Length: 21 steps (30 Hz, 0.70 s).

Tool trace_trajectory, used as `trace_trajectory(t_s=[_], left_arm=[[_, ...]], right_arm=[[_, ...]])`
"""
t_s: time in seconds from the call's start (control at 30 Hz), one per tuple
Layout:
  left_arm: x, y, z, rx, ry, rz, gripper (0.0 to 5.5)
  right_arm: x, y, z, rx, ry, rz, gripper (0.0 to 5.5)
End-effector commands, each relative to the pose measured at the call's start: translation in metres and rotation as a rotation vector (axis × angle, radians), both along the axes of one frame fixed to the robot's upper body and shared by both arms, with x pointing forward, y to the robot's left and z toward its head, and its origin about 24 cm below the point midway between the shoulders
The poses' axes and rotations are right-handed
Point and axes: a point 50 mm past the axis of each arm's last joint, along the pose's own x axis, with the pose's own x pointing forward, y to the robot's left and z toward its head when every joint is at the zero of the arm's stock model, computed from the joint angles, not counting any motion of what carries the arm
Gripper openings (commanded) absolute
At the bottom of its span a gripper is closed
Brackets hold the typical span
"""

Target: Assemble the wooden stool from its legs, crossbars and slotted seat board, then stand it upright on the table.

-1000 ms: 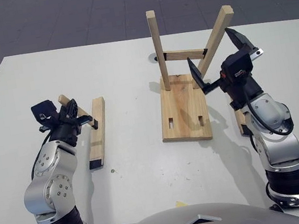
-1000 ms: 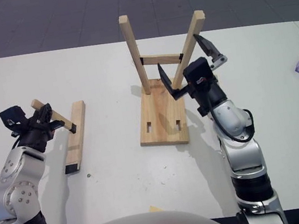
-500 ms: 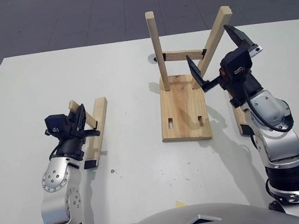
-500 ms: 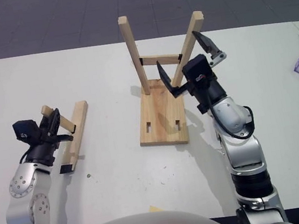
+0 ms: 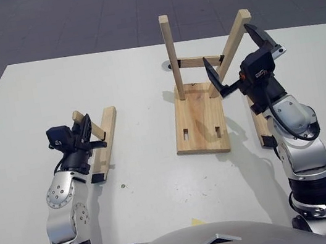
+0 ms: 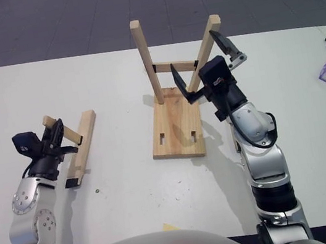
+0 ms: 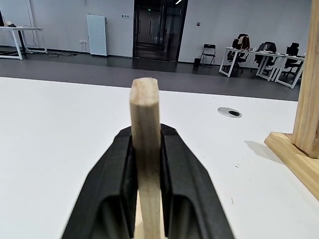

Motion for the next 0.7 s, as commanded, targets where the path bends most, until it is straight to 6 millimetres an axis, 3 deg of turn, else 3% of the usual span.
trace_trajectory(t_s=[0.03,0.3,0.33,0.57,0.7], left_arm=[[0.009,0.001,-0.001,-0.005,0.103,0.002,0.43],[0.015,0.000,0.006,0.040,0.092,-0.010,0.43],[0.015,0.000,0.005,0.037,0.094,-0.010,0.79],[0.025,0.001,0.022,0.000,0.029,0.032,1.82],[0.042,-0.001,0.052,-0.009,-0.065,0.014,2.41]], right_arm=[[0.001,0.000,0.002,0.003,-0.015,0.001,5.40],[0.003,0.001,0.003,0.004,-0.026,0.002,5.40],[0.003,0.001,0.003,0.004,-0.026,0.002,5.40],[0.003,0.003,0.002,0.004,-0.022,0.012,5.40],[0.003,0.006,0.001,0.009,-0.021,0.016,5.40]])
